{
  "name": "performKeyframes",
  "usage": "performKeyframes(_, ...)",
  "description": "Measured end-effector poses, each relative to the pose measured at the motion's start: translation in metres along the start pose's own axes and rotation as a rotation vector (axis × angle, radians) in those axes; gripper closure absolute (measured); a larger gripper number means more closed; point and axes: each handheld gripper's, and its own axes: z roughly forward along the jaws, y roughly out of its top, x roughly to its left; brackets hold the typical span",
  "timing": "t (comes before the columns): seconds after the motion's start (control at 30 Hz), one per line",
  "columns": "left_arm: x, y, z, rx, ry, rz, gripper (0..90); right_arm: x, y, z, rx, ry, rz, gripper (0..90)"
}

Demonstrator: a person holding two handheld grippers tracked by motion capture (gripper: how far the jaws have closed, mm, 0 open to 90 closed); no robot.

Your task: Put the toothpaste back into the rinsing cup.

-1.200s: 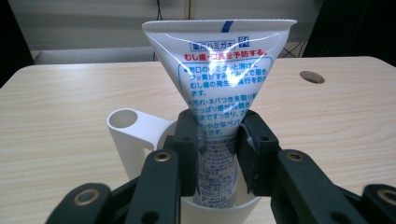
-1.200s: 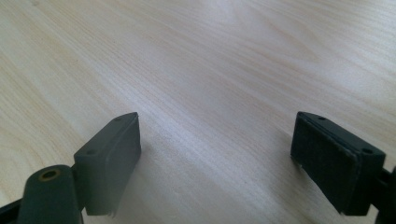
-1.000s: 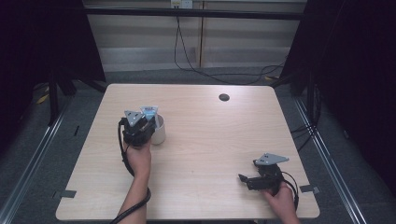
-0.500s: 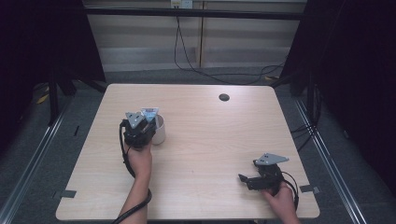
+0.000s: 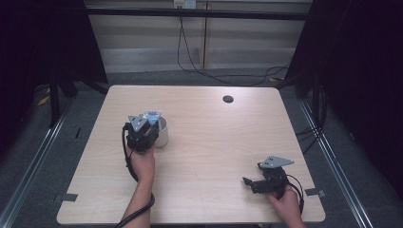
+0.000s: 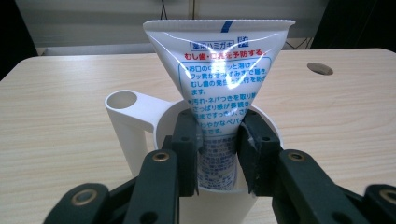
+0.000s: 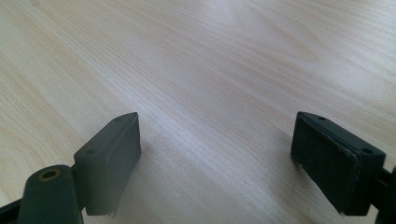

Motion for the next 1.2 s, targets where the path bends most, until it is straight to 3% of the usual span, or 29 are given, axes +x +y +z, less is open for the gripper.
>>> performKeyframes(0.73, -0.0014, -0.0061, 0.0018, -0.006, -0.004, 0.000, 69.3, 0.0000, 0.0000, 0.0000, 0.000, 0.000, 0.000, 15.5)
performKeyframes(1.2, -0.0059, -0.0073, 0.0018, -0.008, -0.014, 0.024, 66.4, 0.0001, 0.0000, 0.0000, 0.000, 0.000, 0.000, 15.4)
